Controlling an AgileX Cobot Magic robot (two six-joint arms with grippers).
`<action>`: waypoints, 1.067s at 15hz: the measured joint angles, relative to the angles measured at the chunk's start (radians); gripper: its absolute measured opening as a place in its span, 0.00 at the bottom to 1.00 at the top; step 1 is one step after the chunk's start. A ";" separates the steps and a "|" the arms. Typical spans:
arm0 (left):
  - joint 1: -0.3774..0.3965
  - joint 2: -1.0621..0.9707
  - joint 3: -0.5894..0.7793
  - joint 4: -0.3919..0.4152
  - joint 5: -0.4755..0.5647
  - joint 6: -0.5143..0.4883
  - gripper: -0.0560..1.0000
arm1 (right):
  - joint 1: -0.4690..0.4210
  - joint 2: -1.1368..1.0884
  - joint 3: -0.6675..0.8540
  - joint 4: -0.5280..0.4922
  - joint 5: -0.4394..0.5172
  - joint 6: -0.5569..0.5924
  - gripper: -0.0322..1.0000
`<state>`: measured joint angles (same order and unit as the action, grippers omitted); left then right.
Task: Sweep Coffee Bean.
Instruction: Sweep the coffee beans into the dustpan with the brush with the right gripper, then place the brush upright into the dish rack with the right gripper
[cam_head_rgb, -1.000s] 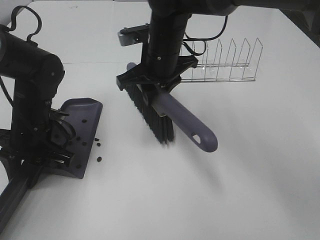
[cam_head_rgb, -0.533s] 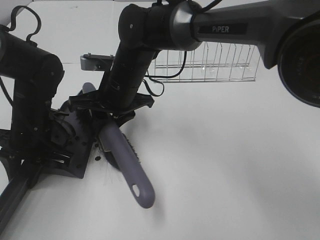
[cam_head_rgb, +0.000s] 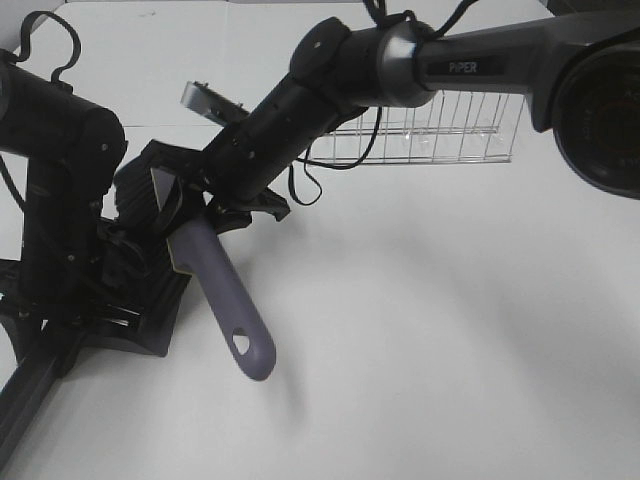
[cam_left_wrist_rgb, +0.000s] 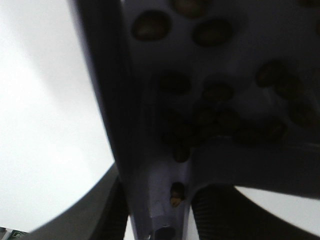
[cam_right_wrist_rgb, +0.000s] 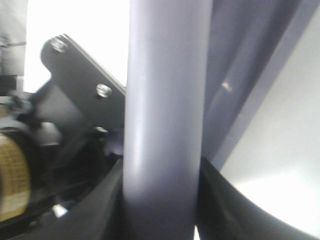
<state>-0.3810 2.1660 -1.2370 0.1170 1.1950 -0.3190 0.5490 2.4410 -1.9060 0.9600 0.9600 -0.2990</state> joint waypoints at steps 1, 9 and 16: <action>0.000 0.000 0.000 0.000 0.000 0.004 0.37 | -0.035 0.000 0.000 0.062 0.031 -0.044 0.39; 0.115 -0.007 0.000 -0.156 -0.012 0.126 0.37 | -0.177 -0.232 0.000 -0.409 0.126 0.019 0.39; 0.171 -0.010 -0.056 -0.242 -0.096 0.205 0.37 | -0.426 -0.444 0.060 -0.766 0.259 0.179 0.39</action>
<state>-0.2100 2.1560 -1.2930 -0.1250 1.0990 -0.1140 0.1230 1.9970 -1.8460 0.1940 1.2190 -0.1200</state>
